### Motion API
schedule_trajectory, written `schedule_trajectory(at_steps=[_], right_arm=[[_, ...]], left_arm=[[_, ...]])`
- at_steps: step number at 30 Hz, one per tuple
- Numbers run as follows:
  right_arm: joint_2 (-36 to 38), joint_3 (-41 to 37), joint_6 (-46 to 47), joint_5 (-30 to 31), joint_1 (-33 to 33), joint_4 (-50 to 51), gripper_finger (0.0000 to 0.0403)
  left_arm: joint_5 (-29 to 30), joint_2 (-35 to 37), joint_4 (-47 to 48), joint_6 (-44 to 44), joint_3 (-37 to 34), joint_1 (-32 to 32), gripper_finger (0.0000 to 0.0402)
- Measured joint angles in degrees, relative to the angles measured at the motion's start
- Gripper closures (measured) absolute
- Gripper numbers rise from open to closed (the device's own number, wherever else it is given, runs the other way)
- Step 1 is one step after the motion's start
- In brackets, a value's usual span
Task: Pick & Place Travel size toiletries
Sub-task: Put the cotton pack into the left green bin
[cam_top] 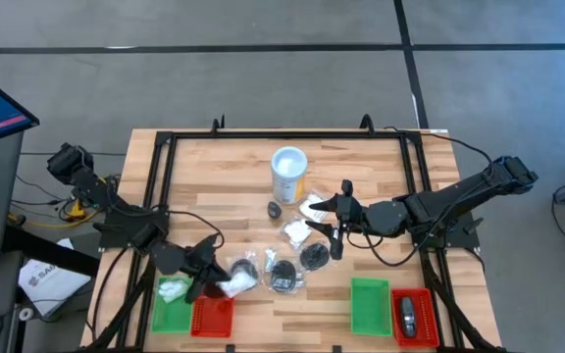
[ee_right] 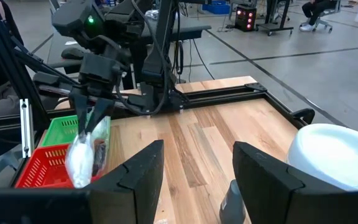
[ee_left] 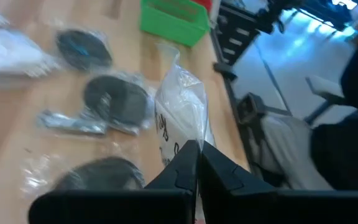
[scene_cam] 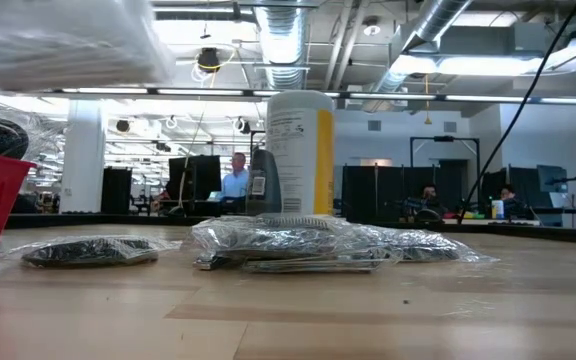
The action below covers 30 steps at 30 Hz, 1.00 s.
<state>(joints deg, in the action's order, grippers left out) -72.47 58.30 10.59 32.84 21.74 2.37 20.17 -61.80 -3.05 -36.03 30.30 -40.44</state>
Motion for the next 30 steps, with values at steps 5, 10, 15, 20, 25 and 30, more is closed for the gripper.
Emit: schedule_trajectory(at_steps=[5,10,15,20,25,30], right_arm=[[0.00,0.00,0.00,0.00,0.00,0.00,0.0221],[0.00,0.00,0.00,0.00,0.00,0.00,0.0221],[0.00,0.00,0.02,0.00,0.00,0.02,0.0221],[0.00,0.00,0.02,0.00,0.00,0.04,0.0221],[0.00,0.00,0.00,0.00,0.00,0.09,0.0221],[0.00,0.00,0.07,0.00,-0.01,0.26,0.0221]], left_arm=[[-2.23,-0.02,0.87,-3.06,0.00,-2.37,0.0401],[-3.13,-0.02,1.22,-5.66,0.00,-4.77,0.0401],[-3.13,-0.02,1.39,-7.45,0.00,-7.13,0.0401],[-3.11,-0.04,2.71,-11.50,0.00,-9.31,0.0401],[-3.11,-0.04,5.97,-17.02,0.00,-11.82,0.0401],[-2.54,1.15,8.15,-20.24,0.00,-14.38,0.0401]])
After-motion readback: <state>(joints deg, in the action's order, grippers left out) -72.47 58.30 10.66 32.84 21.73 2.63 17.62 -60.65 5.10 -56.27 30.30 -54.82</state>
